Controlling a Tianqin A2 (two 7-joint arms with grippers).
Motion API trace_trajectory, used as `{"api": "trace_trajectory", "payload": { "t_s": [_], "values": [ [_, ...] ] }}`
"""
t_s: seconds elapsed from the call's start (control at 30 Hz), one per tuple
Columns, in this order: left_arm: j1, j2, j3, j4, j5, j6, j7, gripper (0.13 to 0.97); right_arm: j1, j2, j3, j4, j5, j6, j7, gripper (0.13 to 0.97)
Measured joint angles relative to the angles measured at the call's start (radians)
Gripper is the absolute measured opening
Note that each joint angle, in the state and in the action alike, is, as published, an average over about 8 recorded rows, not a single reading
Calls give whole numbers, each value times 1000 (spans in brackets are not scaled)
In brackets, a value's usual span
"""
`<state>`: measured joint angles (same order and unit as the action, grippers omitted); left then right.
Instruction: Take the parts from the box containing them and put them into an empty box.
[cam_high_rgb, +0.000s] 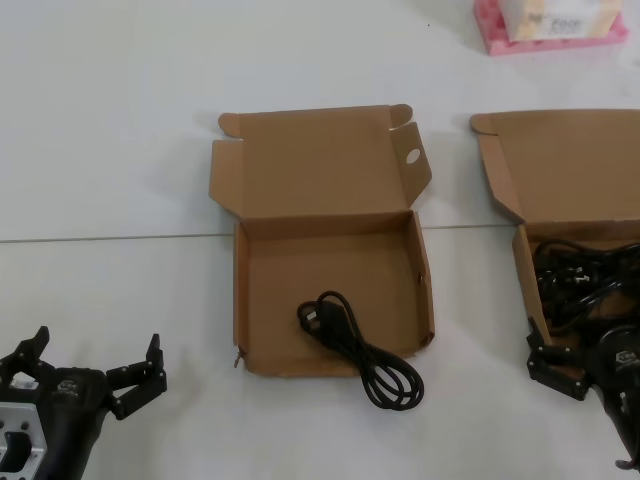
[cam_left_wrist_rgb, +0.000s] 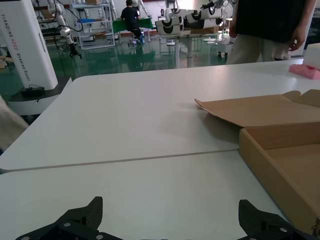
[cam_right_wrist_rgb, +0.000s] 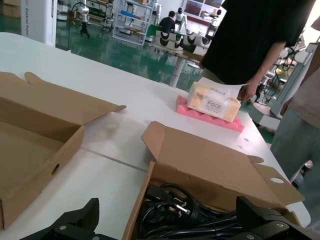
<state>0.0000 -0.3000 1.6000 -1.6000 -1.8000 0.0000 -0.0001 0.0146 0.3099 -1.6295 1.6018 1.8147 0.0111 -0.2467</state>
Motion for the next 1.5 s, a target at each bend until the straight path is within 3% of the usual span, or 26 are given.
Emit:
{"api": "trace_trajectory", "payload": {
  "t_s": [1.5],
  "values": [
    [0, 0, 0, 0, 0, 0, 0, 966, 0, 0, 0, 0, 0, 0, 0, 966]
  ]
}}
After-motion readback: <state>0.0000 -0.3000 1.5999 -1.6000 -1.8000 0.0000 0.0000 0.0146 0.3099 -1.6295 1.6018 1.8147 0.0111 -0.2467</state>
